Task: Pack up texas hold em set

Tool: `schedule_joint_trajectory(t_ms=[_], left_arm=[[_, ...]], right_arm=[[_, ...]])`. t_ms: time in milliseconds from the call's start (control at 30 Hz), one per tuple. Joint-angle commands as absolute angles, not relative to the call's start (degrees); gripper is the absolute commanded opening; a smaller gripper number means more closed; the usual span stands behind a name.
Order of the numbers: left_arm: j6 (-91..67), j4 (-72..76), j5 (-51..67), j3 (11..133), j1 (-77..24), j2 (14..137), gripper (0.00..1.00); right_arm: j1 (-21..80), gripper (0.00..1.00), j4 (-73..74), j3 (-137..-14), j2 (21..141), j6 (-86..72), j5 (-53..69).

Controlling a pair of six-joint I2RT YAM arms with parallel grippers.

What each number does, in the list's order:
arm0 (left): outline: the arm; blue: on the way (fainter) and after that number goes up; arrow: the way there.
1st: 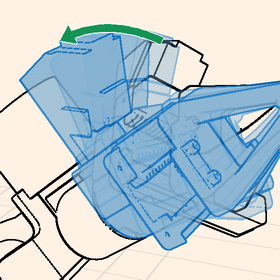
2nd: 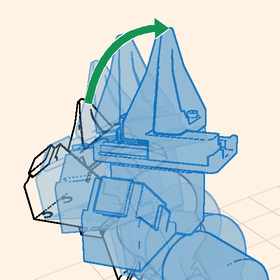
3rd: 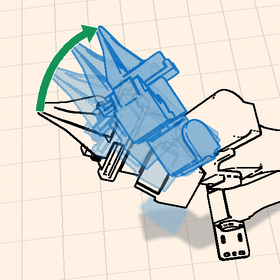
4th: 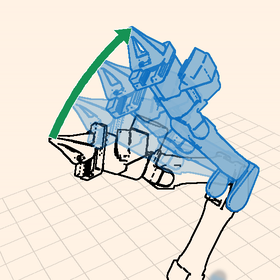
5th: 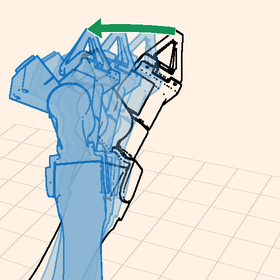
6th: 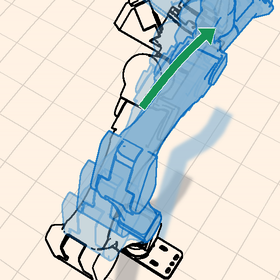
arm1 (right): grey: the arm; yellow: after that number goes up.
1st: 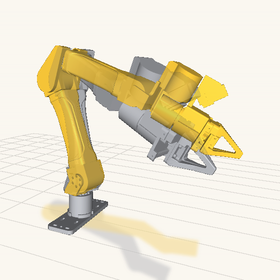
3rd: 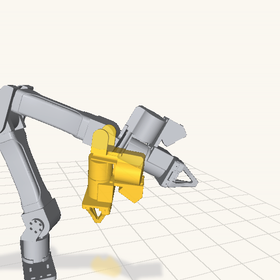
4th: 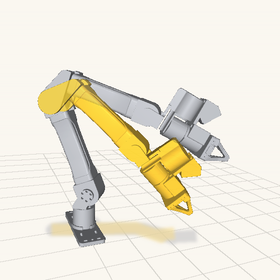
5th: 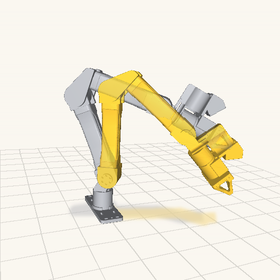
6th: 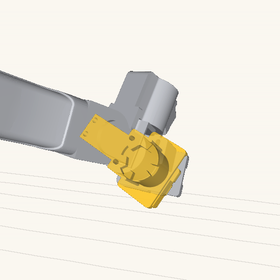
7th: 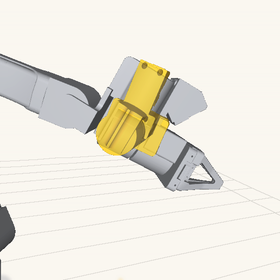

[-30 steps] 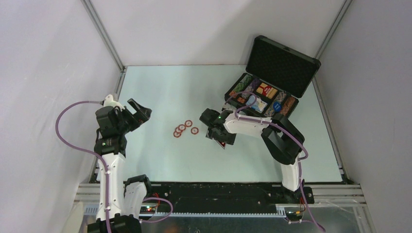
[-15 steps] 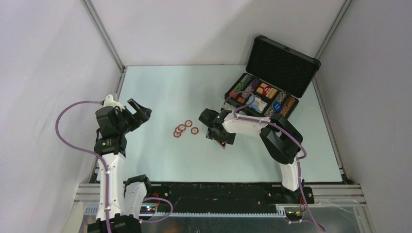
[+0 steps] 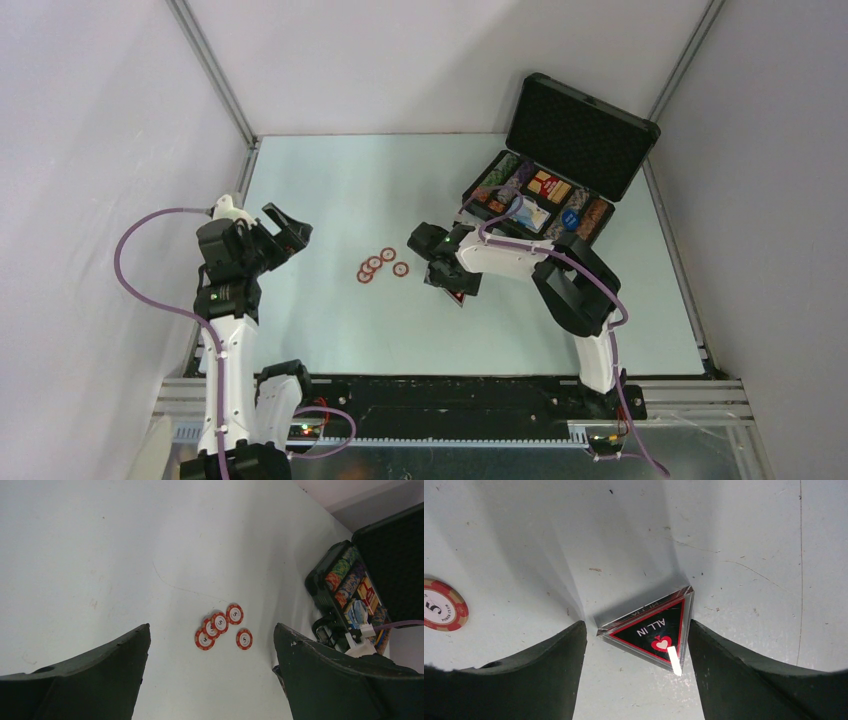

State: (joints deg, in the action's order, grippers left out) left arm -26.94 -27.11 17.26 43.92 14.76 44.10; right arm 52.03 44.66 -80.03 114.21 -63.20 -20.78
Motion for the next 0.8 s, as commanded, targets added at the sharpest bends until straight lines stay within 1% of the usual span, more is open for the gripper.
schedule_joint_trajectory(t_ms=[0,200,367,767], left_arm=[[-27.03,-25.39,18.27,43.86,15.12,43.51,0.97],[-27.03,-25.33,18.28,43.86,15.11,43.33,0.97],[-27.0,-25.38,18.19,43.78,15.08,43.29,0.97],[-26.9,-25.35,18.1,43.77,15.04,43.24,0.97]], right_arm=[[51.99,0.75,46.0,-79.04,117.95,-64.25,-22.58],[52.24,0.69,46.59,-79.07,117.59,-64.71,-23.23],[52.43,0.67,46.8,-79.04,117.13,-64.75,-23.69],[52.43,0.67,46.99,-79.01,112.86,-63.57,-25.72]])
